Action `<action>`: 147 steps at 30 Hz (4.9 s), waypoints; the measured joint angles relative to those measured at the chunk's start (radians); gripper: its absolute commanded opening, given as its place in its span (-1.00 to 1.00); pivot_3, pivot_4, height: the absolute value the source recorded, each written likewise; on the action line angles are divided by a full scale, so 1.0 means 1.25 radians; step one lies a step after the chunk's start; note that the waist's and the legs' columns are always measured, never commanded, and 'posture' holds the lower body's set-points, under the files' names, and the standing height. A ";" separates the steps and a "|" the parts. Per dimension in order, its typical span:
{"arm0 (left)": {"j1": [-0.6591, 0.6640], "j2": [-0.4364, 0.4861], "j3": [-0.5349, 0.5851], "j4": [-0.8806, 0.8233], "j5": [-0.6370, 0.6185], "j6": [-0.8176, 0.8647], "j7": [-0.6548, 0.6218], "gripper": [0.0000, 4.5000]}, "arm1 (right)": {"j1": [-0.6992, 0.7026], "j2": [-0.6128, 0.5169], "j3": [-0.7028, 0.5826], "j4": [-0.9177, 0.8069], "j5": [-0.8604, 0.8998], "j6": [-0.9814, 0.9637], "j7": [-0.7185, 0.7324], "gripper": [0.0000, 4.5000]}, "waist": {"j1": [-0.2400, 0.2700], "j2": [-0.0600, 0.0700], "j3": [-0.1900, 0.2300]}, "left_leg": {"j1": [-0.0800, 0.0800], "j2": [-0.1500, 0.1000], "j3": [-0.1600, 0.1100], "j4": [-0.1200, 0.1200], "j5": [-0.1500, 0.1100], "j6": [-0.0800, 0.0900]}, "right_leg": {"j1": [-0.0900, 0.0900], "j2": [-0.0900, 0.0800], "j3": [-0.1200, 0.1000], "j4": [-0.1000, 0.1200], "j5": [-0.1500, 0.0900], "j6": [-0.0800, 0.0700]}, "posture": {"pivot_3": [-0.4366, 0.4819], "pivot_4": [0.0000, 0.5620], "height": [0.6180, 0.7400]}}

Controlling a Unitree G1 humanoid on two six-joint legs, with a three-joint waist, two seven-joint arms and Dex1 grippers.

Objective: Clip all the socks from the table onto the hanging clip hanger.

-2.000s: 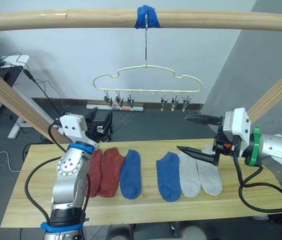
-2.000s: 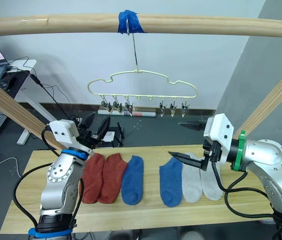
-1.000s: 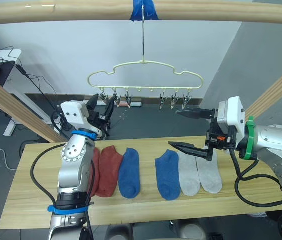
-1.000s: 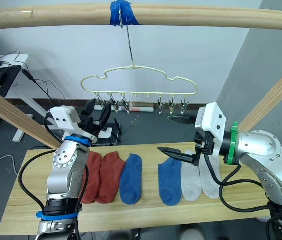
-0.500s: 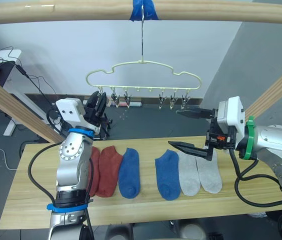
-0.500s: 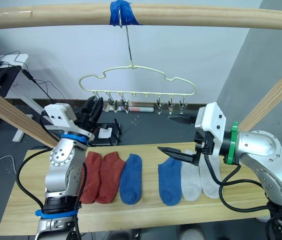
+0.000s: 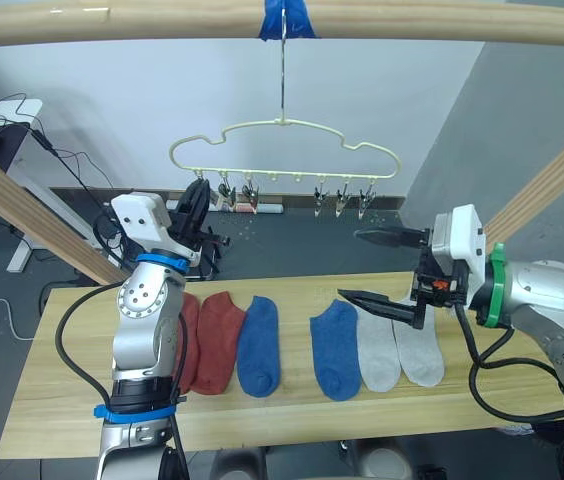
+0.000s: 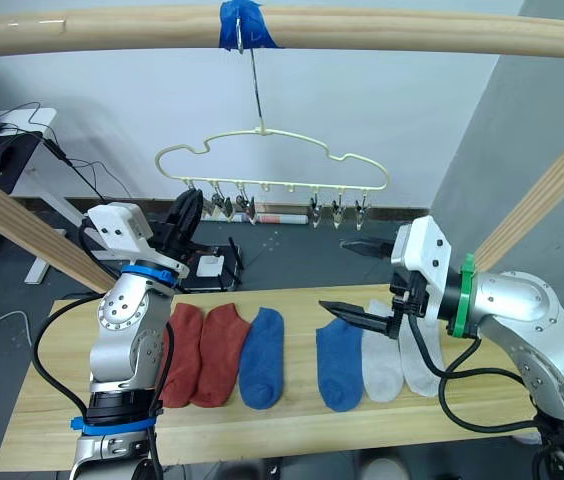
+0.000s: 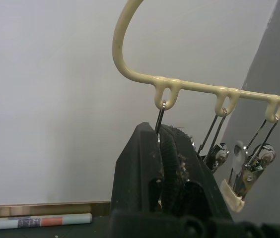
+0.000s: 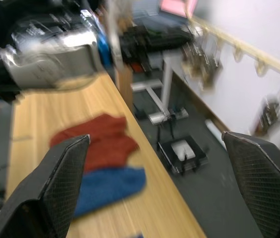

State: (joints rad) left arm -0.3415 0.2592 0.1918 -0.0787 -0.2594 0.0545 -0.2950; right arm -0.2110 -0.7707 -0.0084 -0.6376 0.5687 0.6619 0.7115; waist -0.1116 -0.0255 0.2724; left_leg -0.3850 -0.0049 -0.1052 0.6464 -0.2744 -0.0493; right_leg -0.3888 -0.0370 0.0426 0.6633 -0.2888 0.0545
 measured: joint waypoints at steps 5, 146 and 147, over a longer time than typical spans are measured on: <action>0.019 0.030 -0.006 -0.039 0.006 0.019 -0.005 -1.00 | 0.130 0.061 0.034 0.093 -0.193 -0.036 -0.165 1.00 | 0.000 0.000 0.004 | 0.000 0.000 0.001 0.000 0.000 0.000 | 0.000 0.000 0.001 0.001 0.000 0.000 | -0.53 0.09 1.00; 0.176 0.050 -0.054 -0.306 -0.073 0.160 -0.034 1.00 | -0.179 0.111 -0.007 0.077 -0.124 -0.112 0.149 0.29 | -0.002 -0.004 0.027 | -0.012 0.000 -0.001 0.002 0.006 -0.009 | -0.017 -0.002 0.001 0.013 0.002 0.000 | -0.55 0.14 1.00; 0.178 0.039 -0.061 -0.306 -0.064 0.148 -0.033 0.83 | -0.176 0.101 -0.014 0.068 -0.111 -0.100 0.147 0.31 | -0.001 -0.004 0.027 | -0.012 0.000 -0.001 0.002 0.006 -0.009 | -0.017 -0.002 0.001 0.013 0.002 0.000 | -0.55 0.14 1.00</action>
State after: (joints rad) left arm -0.1195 0.3085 0.1158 -0.4616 -0.3396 0.2401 -0.3357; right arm -0.4307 -0.6447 -0.0265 -0.5525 0.4297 0.5366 0.8955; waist -0.1133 -0.0305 0.3065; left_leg -0.4002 -0.0050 -0.1058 0.6493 -0.2672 -0.0607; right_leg -0.4095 -0.0392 0.0440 0.6794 -0.2865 0.0546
